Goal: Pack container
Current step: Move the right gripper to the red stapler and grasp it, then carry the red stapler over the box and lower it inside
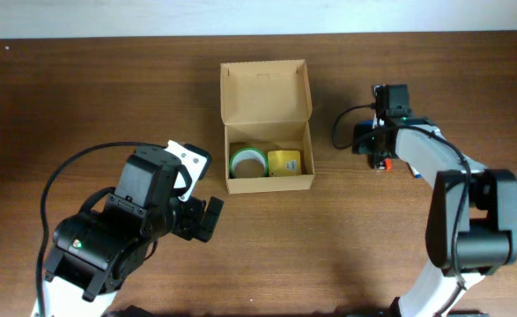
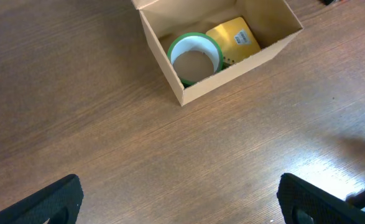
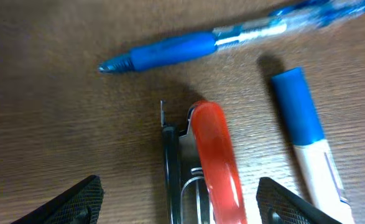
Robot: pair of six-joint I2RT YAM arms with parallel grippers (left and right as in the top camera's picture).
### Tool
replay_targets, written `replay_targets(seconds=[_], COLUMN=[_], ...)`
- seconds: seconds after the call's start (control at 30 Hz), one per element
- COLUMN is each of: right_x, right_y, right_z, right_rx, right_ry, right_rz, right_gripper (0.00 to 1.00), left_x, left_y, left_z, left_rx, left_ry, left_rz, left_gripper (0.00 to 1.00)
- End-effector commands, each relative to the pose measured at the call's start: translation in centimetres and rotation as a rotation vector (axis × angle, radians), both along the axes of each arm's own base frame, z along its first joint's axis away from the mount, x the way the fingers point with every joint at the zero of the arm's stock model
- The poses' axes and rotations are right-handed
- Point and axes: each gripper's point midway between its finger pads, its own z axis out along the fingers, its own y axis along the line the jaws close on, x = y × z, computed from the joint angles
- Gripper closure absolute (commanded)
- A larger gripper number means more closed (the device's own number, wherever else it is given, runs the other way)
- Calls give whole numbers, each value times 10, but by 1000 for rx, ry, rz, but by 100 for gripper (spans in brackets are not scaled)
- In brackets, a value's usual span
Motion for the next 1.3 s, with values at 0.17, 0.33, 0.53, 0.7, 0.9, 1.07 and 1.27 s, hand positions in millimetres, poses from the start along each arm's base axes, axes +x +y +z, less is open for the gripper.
replay_targets(seconds=[0.17,0.33,0.53,0.7,0.9,1.07,1.27], right_x=[-9,-9,-10,-10,-11,-13,-15], right_y=[-13,-13,-13,-13,-13,-13,-5], right_z=[-25,-25,-26,-26,-26,-26,-27], right_rx=[29,37,36,37,37,37,82], right_ry=[59,58,62,62,68,77,85], right_rz=[-15,-16,-15,-15,-15,-16,-1], right_gripper=[21,34,51,59,69,71,78], left_x=[-1,-1,-1,-1,-1,-1,-1], left_y=[-2,-2,-2,-2,-2,-2,-2], left_z=[10,10,10,10,10,10,10], left_rx=[-17,-17,-17,-17,-17,-17,-17], left_ry=[-29,-29,-29,-29,-29,-29,-29], left_rz=[-20,-20,-20,-20,-20,-20,-20], left_gripper=[0,0,0,0,0,0,0])
